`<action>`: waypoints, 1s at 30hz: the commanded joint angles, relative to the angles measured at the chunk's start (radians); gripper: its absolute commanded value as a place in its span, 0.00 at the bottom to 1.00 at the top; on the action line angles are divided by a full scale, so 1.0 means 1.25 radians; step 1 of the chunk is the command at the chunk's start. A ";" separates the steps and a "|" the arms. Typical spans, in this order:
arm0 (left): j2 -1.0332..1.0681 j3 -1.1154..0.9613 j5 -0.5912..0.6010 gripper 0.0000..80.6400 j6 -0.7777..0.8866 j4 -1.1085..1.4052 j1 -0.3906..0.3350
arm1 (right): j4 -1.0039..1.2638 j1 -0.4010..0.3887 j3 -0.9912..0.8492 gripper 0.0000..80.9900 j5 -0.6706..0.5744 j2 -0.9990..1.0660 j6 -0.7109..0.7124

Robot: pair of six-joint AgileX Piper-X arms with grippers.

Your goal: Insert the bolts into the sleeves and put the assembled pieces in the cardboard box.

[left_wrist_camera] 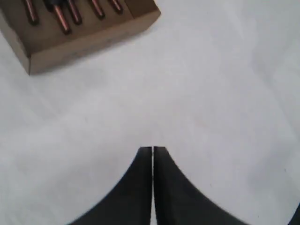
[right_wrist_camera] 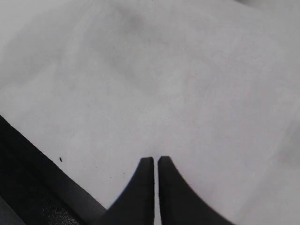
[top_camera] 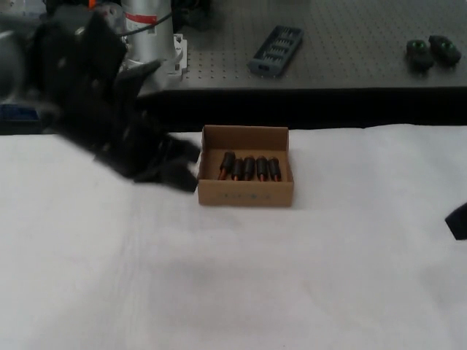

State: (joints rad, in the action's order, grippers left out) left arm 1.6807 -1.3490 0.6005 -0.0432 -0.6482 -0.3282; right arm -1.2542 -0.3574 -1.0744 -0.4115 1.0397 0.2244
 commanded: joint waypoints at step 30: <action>-0.802 1.079 0.032 0.01 0.383 0.335 0.003 | 0.636 0.005 0.860 0.03 -0.043 -0.468 -0.641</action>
State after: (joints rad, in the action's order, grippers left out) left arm 0.6885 0.0052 0.6319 0.4224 -0.2366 -0.3258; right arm -0.4901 -0.3574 -0.0053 -0.4553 0.4631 -0.5521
